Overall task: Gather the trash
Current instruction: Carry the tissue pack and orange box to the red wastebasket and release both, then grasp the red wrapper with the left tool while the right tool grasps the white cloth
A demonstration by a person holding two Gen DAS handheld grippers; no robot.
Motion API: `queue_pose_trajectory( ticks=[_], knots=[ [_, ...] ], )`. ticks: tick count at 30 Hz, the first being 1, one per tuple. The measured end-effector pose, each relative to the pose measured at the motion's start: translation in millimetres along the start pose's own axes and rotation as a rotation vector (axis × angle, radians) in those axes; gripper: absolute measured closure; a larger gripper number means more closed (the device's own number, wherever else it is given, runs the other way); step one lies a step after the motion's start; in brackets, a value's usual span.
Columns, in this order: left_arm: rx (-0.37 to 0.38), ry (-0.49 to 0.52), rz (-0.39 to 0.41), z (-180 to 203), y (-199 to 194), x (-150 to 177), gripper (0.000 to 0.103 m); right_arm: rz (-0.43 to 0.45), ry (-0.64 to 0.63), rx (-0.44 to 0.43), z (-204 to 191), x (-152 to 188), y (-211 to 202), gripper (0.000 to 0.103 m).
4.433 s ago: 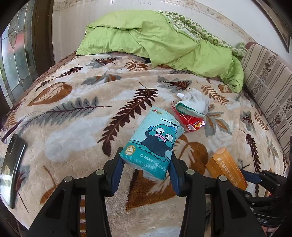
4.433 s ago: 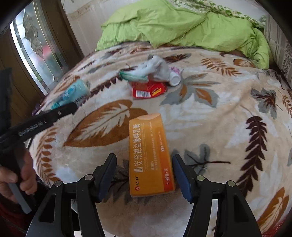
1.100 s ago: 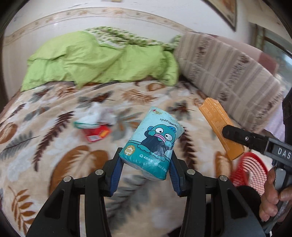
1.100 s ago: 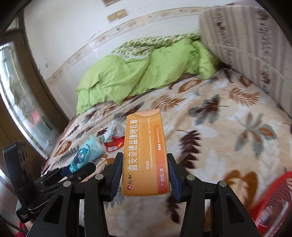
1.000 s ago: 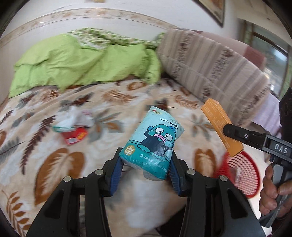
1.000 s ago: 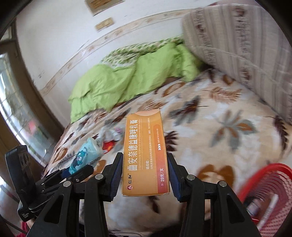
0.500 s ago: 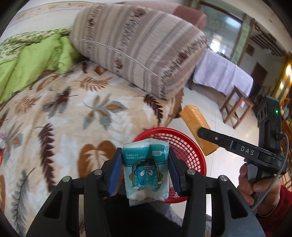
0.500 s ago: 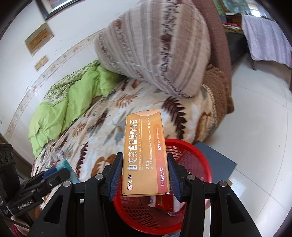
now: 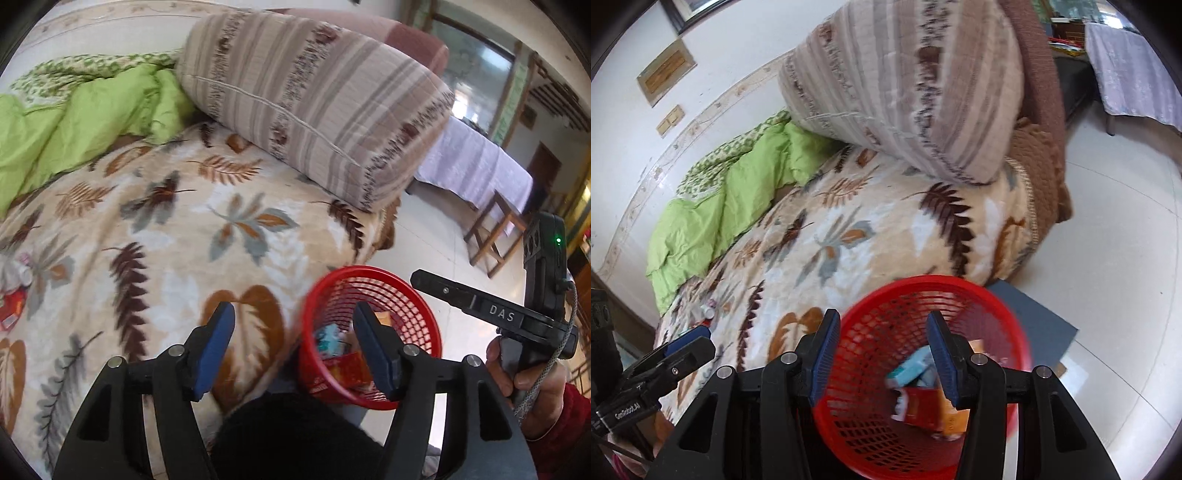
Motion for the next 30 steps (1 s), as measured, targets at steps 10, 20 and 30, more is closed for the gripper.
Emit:
queue_pose_trajectory(
  ticks=[10, 20, 30],
  knots=[
    [-0.172, -0.133, 0.100, -107, -55, 7, 0.033, -0.068, -0.216, -0.143, -122, 1, 46, 0.050],
    [-0.415, -0.394, 0.198, -265, -104, 35, 0.033, -0.164, -0.406, -0.208, -228, 28, 97, 0.050],
    [-0.522, -0.665, 0.252, -364, -139, 60, 0.033, -0.208, -0.524, -0.349, -380, 36, 201, 0.046]
  ],
)
Point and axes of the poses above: each gripper's, at about its wrist camera, not at the fingertips, and y roughly the way its jaws point, z to its right, x to its underside, the point moved 5 cm from there along y, roughly the way its jaws point, and after that the axes turned 3 degrees about -y, right-handed, at the moved point
